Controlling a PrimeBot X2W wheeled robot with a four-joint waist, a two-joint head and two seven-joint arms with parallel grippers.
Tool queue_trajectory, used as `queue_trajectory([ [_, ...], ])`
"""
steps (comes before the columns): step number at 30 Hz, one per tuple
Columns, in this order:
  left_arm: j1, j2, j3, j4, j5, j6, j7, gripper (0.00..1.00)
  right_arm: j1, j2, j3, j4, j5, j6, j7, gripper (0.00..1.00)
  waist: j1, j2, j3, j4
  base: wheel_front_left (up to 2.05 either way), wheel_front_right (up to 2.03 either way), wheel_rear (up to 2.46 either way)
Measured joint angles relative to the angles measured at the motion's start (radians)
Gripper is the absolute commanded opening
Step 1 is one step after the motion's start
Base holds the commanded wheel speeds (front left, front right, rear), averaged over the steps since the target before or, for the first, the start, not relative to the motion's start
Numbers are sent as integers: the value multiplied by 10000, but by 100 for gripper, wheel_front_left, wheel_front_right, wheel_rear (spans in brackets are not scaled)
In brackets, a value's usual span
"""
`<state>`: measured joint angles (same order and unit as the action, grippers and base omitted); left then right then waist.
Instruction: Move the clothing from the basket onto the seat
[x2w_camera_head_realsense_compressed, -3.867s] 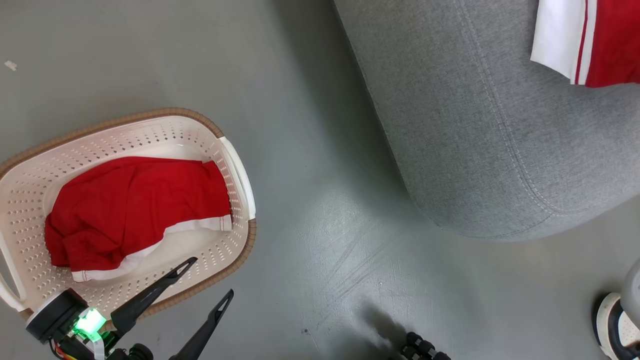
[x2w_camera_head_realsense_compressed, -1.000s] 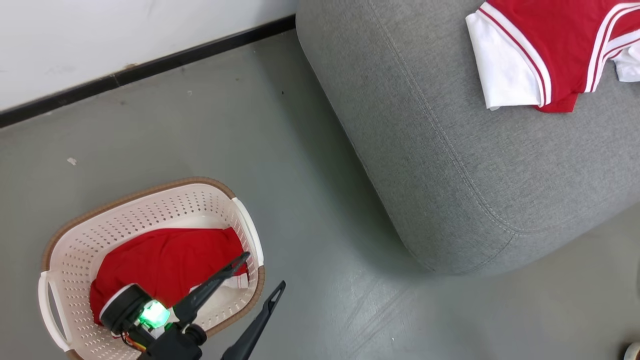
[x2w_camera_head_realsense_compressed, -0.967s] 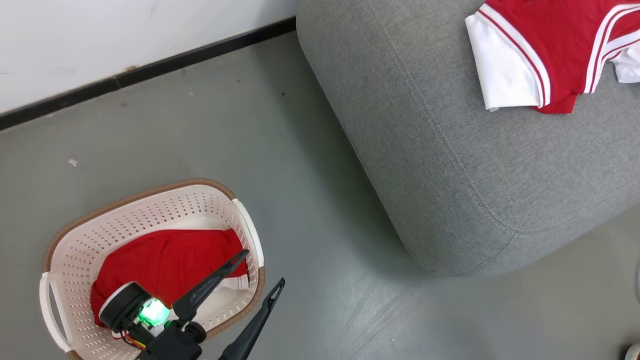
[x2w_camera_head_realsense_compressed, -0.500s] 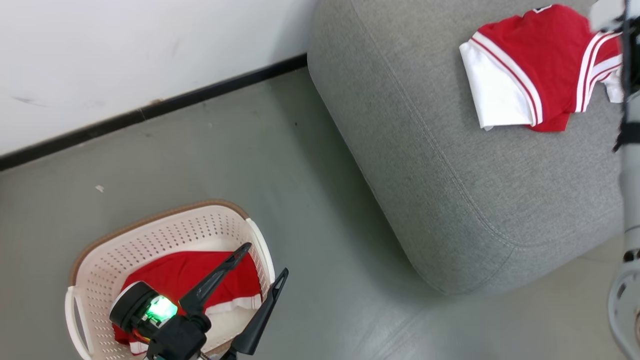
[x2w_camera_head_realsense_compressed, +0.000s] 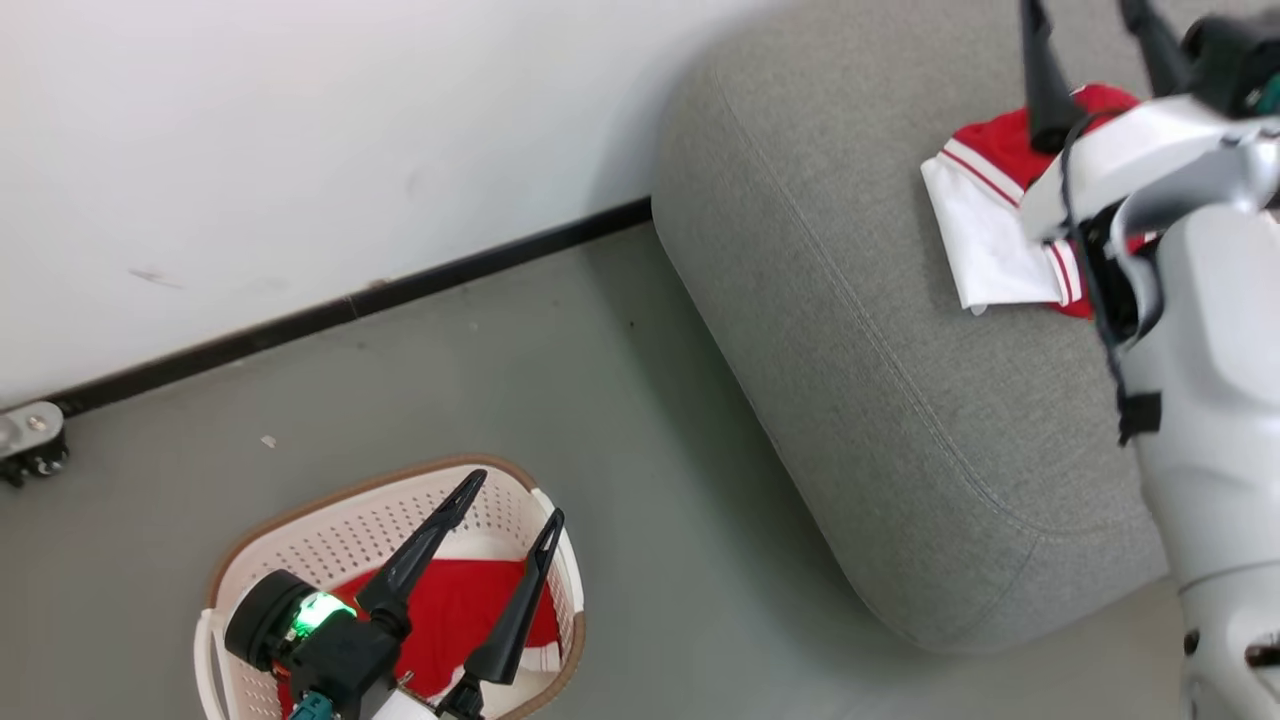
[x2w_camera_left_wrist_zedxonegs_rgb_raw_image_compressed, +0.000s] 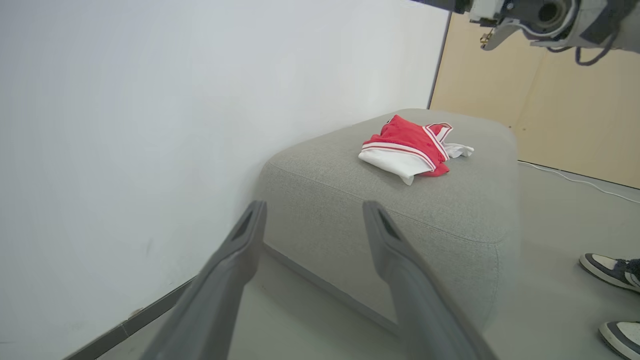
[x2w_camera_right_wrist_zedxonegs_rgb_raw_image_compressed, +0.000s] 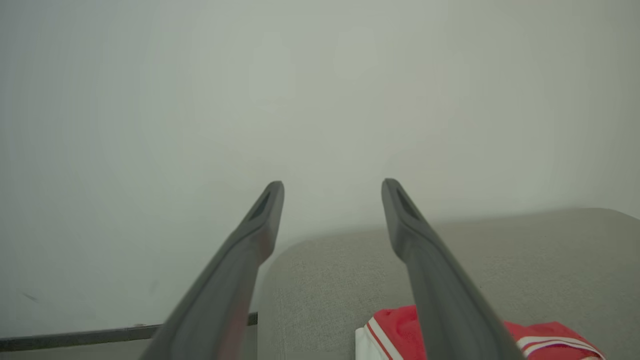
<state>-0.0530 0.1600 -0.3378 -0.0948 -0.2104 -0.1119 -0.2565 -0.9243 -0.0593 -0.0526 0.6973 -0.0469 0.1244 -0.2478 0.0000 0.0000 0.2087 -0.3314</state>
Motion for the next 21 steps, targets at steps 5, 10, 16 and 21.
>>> queue_trajectory([
  [5, 77, -301, 326, 186, -4, 215, 0, 100, 745, -10, 853, -228, 125, 0, 0, 100, 0, 0, -424, 164, 0, 0, 0],
  [10, 94, -589, 642, 267, -19, 305, 0, 100, 1315, -29, 1707, -732, 746, 0, -10, 100, 0, 0, -800, 370, 0, 0, 0],
  [16, 203, -700, 1020, 412, -19, 481, 0, 100, 2233, -75, 2479, -1208, 1338, 0, -31, 100, 0, 0, -1171, 684, 0, 0, 0],
  [21, 248, -811, 1384, 504, -17, 677, 0, 100, 2982, -167, 3072, -1797, 1873, 0, -31, 100, 0, 0, -1439, 978, 0, 0, 0],
])
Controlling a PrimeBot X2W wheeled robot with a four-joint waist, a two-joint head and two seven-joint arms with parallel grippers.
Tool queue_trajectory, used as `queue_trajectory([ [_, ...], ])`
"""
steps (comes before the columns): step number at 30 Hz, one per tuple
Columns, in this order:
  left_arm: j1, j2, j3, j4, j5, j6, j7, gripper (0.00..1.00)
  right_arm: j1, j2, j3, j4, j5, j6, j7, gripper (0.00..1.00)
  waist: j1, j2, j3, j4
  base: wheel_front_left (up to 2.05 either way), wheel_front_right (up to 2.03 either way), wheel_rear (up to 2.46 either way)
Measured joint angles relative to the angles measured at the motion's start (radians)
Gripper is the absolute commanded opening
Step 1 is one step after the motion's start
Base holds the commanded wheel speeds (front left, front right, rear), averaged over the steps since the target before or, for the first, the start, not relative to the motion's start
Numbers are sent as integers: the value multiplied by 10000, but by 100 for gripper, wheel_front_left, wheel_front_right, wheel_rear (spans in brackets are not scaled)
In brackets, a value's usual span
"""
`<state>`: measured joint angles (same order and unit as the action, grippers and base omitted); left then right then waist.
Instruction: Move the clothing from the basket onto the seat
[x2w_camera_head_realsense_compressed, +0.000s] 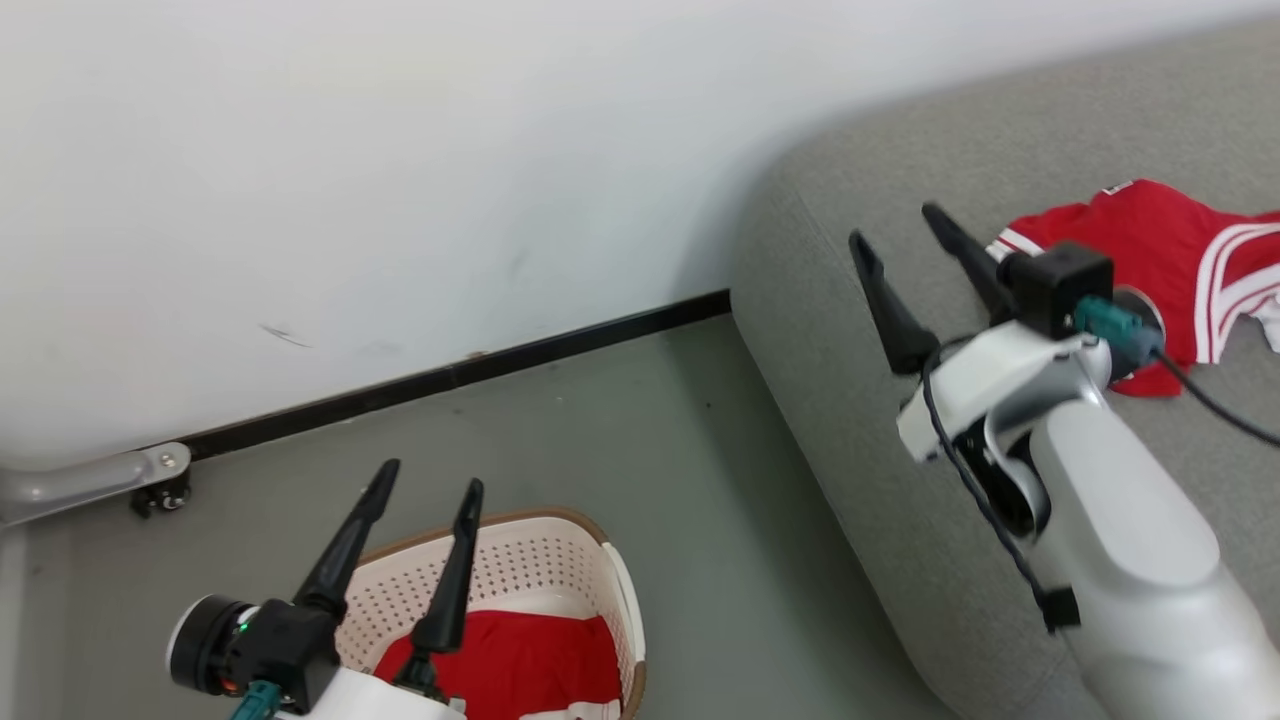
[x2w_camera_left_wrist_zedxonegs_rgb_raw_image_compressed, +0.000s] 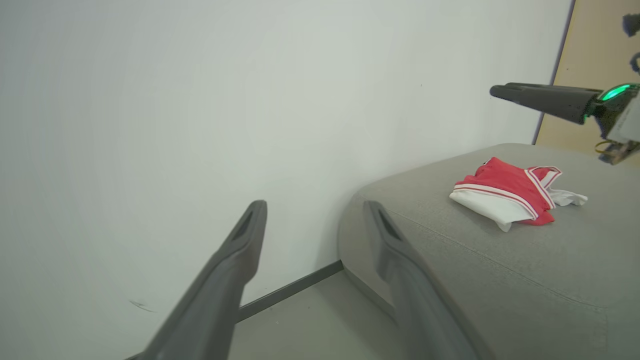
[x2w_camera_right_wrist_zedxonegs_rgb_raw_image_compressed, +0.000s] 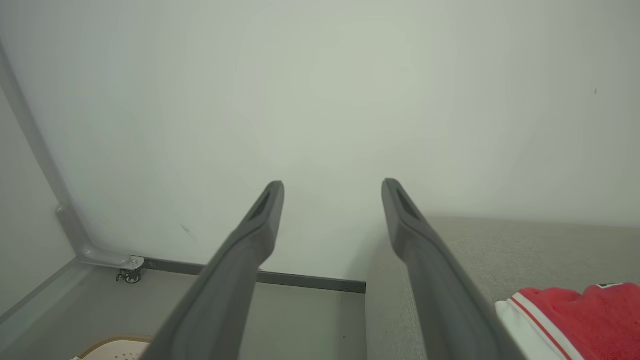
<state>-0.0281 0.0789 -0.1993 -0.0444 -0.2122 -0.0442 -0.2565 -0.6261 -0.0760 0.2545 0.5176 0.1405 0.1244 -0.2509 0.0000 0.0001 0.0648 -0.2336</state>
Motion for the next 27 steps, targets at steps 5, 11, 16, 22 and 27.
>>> queue_trajectory([
  [5, 91, -96, 326, 136, 0, 242, 0, 100, 685, -221, 205, -387, 357, 0, 0, 100, 0, 0, -188, 246, 0, 0, 0],
  [11, 258, -148, 790, 360, -2, 508, 0, 100, 1592, -253, 623, -903, 569, 0, 0, 100, 0, 0, -435, 629, 0, 0, 0],
  [16, 407, -182, 963, 585, 0, 646, 0, 100, 2245, -284, 832, -1266, 629, 0, 0, 100, 0, 0, -624, 952, 0, 0, 0],
  [22, 568, -217, 1068, 865, 17, 769, 0, 100, 2900, -403, 972, -1618, 533, 0, 0, 100, 0, 0, -838, 1312, 0, 0, 0],
  [27, 788, -234, 1162, 1124, 17, 813, 0, 100, 3473, -433, 907, -1904, 447, 0, 0, 100, 0, 0, -996, 1579, 0, 0, 0],
])
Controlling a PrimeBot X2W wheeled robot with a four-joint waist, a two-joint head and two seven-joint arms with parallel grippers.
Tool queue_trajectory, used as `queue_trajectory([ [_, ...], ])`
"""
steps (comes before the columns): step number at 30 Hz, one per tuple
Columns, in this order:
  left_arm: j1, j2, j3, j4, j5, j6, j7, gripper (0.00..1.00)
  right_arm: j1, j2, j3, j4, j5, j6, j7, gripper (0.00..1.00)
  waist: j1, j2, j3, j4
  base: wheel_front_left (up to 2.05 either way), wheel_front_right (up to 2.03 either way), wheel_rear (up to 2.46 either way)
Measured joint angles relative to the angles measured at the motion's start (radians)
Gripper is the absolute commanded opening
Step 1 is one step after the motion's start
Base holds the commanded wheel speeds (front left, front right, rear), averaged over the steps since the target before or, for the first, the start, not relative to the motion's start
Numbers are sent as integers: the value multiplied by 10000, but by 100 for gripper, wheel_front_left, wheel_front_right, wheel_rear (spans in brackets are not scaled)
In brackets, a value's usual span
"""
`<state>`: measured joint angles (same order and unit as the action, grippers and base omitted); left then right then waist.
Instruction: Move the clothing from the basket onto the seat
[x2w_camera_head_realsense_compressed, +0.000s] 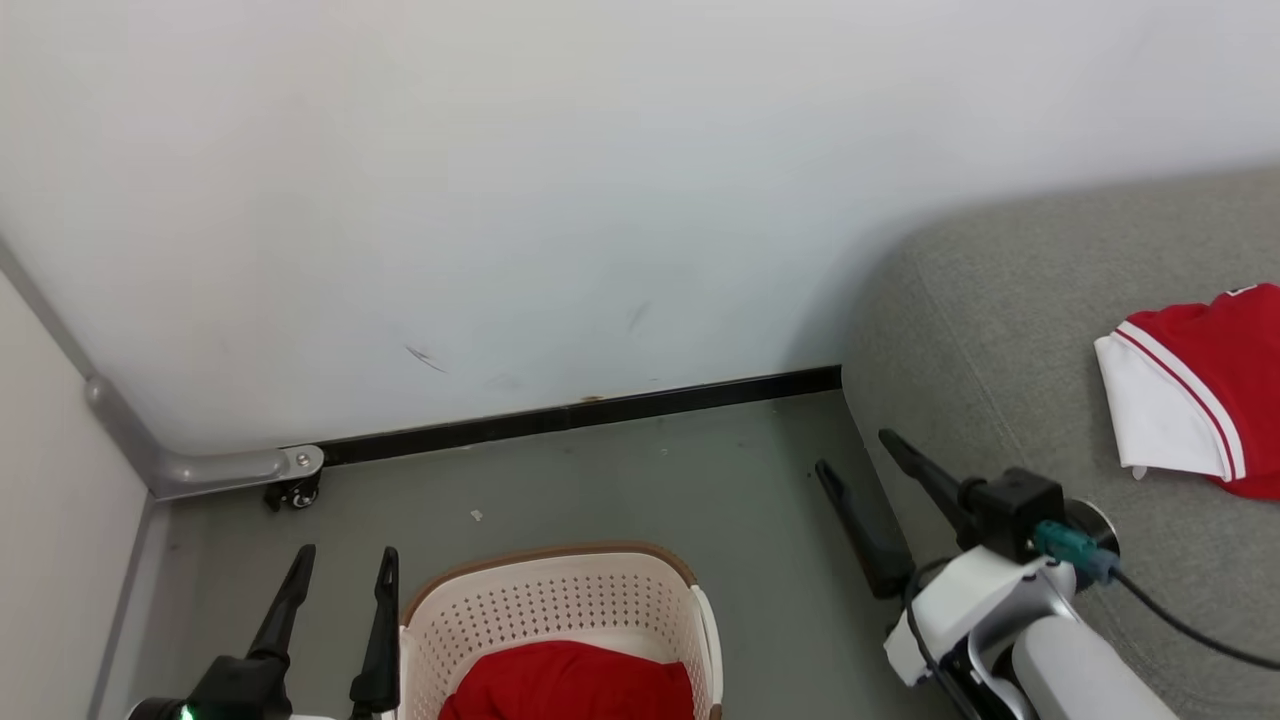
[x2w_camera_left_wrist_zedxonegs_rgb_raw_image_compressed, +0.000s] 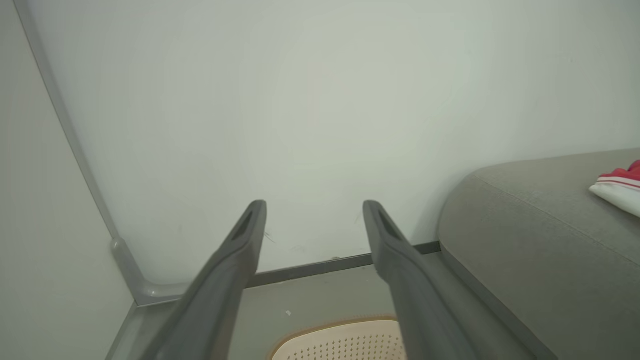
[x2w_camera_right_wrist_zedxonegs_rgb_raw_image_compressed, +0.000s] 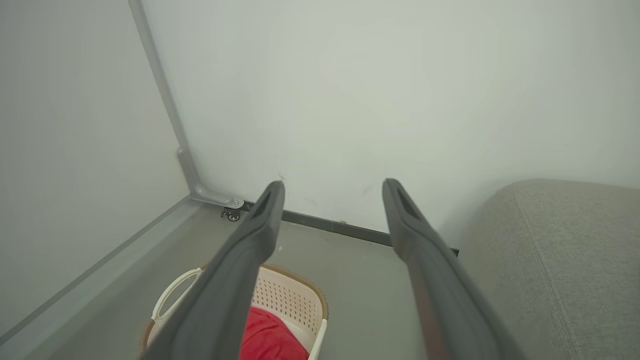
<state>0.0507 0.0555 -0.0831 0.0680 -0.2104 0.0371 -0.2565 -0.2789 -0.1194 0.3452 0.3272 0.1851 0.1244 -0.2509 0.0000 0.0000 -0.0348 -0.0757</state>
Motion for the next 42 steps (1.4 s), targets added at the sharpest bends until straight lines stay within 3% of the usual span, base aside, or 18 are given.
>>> queue_trajectory([
  [19, 423, -115, -63, 828, 117, -134, 0, 100, 2291, 523, -1262, -537, -272, -2, 0, 100, 0, 0, -298, 588, 0, 0, 0],
  [42, 450, -138, 59, 1239, 194, -136, 0, 100, 2972, 660, -1501, -1005, -637, -2, 0, 100, 0, 0, -258, 551, 0, 0, 0],
])
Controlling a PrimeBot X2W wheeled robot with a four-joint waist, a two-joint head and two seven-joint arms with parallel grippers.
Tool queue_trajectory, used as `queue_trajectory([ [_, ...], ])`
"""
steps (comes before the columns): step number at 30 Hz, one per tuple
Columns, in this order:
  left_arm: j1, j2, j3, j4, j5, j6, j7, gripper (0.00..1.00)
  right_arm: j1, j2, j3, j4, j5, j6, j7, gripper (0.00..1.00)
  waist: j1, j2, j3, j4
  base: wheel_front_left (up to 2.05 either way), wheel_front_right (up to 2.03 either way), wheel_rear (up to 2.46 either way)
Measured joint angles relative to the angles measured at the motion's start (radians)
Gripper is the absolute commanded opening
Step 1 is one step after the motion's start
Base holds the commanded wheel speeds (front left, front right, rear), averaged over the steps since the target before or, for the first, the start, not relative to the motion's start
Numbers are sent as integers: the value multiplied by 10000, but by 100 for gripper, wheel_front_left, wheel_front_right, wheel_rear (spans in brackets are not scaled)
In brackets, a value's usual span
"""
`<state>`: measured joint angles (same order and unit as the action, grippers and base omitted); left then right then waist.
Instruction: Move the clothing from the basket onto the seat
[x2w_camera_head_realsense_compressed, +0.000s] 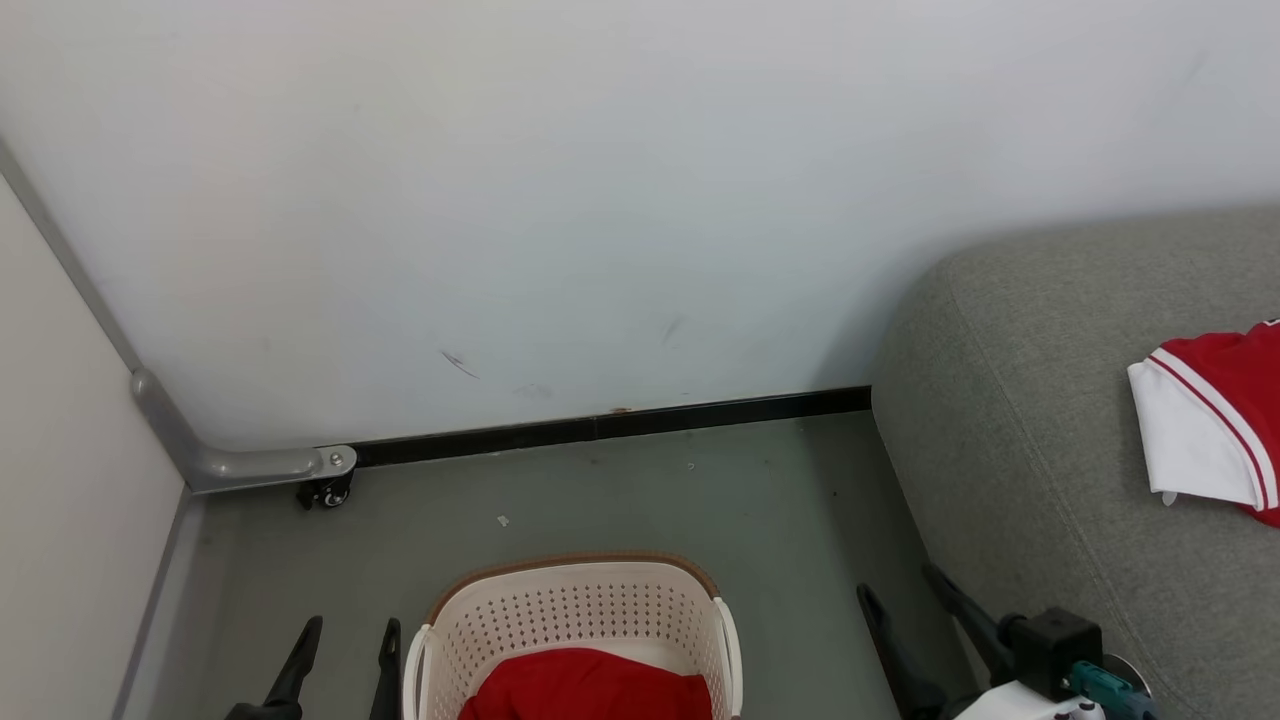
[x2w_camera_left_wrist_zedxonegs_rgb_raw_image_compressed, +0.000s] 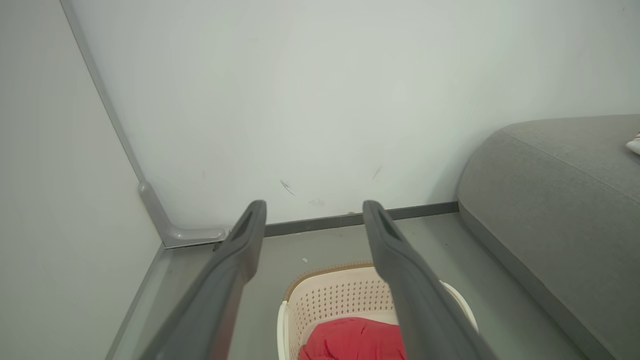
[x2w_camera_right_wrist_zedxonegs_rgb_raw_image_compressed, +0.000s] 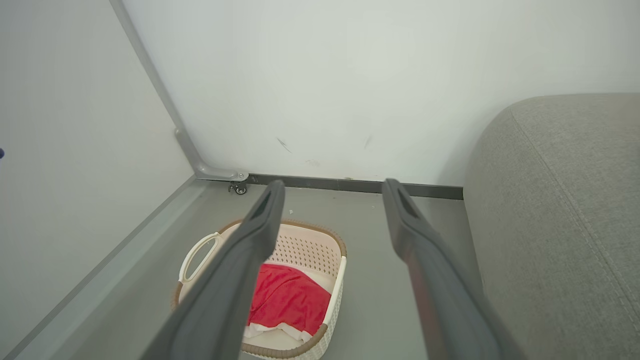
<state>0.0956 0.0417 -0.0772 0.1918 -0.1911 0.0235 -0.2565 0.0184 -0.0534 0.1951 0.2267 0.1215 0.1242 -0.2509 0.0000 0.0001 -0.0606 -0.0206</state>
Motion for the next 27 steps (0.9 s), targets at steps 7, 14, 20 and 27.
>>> queue_trajectory([
  [7, -1, -6, 4, 31, -2, 0, 0, 100, 10, 42, -12, -226, -88, 0, 0, 100, 0, 0, 7, 60, 0, 0, 0],
  [14, -1, -4, 2, 69, -2, -6, 0, 100, 27, 79, -27, -274, -96, 0, 0, 100, 0, 0, 15, 98, 0, 0, 0],
  [20, -1, -6, 2, 88, -2, -6, 0, 100, 46, 86, 38, -322, -102, 0, 0, 100, 0, 0, 42, 124, 0, 0, 0],
  [27, -1, -6, 4, 105, -2, -6, 0, 100, 243, 94, 125, -343, -102, 0, 0, 100, 0, 0, 66, 139, 0, 0, 0],
])
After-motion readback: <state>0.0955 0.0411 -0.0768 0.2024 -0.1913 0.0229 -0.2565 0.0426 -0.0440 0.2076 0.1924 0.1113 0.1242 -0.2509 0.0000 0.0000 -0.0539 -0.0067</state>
